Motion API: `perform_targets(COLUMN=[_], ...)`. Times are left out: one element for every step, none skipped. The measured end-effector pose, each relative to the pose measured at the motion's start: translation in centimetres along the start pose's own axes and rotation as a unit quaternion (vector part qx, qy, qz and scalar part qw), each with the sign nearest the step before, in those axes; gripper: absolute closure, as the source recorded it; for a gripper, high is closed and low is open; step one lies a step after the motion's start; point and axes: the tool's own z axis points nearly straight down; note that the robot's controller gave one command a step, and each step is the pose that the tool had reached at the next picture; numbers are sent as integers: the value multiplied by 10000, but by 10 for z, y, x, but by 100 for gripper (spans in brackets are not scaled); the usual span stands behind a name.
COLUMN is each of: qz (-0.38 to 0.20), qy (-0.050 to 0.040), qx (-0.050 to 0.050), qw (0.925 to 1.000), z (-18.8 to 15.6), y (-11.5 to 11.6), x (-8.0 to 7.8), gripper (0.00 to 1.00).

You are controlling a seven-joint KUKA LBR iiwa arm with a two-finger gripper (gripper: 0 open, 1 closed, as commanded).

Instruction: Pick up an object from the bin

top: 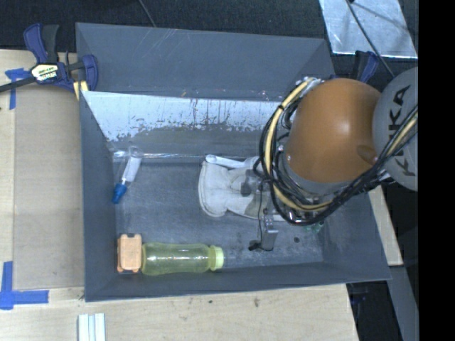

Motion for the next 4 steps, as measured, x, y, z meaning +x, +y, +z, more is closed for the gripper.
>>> perform_targets(qz=[9,11,117,277], qy=[-44,-46,-9,-85], qx=[-3,-3,-1,-8], qw=[10000,10000,9999,9996], z=[-4,-4,44,88], y=[0,0,-6,-5], x=[-2,-2,-4,-44], gripper=[0,0,0,0])
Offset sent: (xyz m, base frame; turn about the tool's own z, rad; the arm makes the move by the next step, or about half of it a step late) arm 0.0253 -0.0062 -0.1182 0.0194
